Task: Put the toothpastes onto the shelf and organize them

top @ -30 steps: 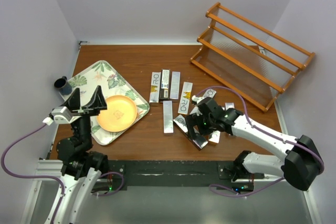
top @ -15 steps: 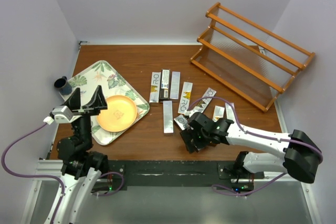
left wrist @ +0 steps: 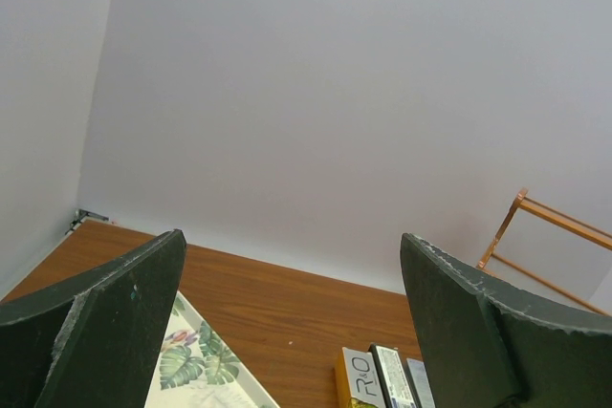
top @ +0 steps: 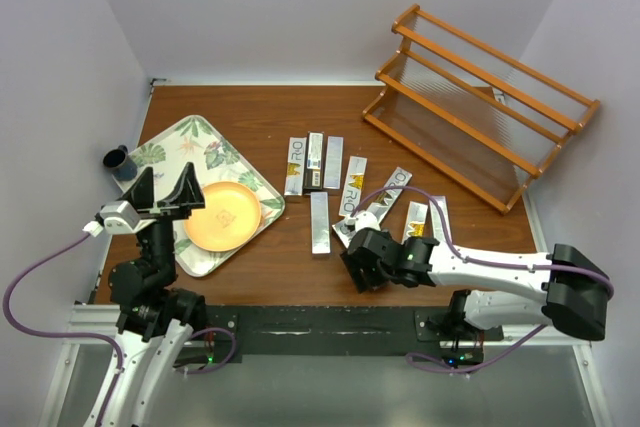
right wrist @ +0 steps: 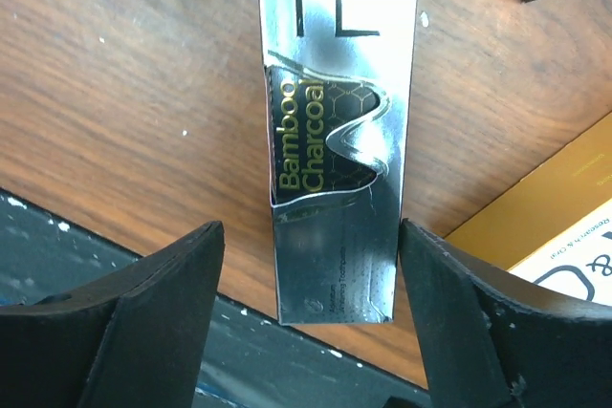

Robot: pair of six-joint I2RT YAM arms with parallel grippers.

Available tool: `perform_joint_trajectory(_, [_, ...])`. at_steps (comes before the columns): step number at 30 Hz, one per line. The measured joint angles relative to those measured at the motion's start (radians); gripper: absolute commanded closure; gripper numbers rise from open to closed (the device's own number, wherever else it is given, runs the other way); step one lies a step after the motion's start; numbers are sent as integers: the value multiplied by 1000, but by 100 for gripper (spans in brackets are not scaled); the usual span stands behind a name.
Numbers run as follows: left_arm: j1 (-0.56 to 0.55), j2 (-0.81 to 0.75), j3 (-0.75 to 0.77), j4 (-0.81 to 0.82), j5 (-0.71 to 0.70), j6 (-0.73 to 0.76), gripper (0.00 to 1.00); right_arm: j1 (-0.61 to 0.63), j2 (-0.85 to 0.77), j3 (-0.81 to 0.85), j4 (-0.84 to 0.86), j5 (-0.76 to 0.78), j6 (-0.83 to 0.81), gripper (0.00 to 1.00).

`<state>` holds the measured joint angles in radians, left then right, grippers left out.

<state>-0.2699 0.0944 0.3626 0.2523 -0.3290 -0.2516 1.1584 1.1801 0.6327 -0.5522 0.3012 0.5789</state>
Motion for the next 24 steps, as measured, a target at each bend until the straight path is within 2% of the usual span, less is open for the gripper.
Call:
perform_joint_trajectory(13, [0,0,0,0,0,0,0,2,85,-2,14,59,70,30])
perform_joint_trajectory(24, [0,2,0,0,0,0,0,9,24,-31,14,68,106,34])
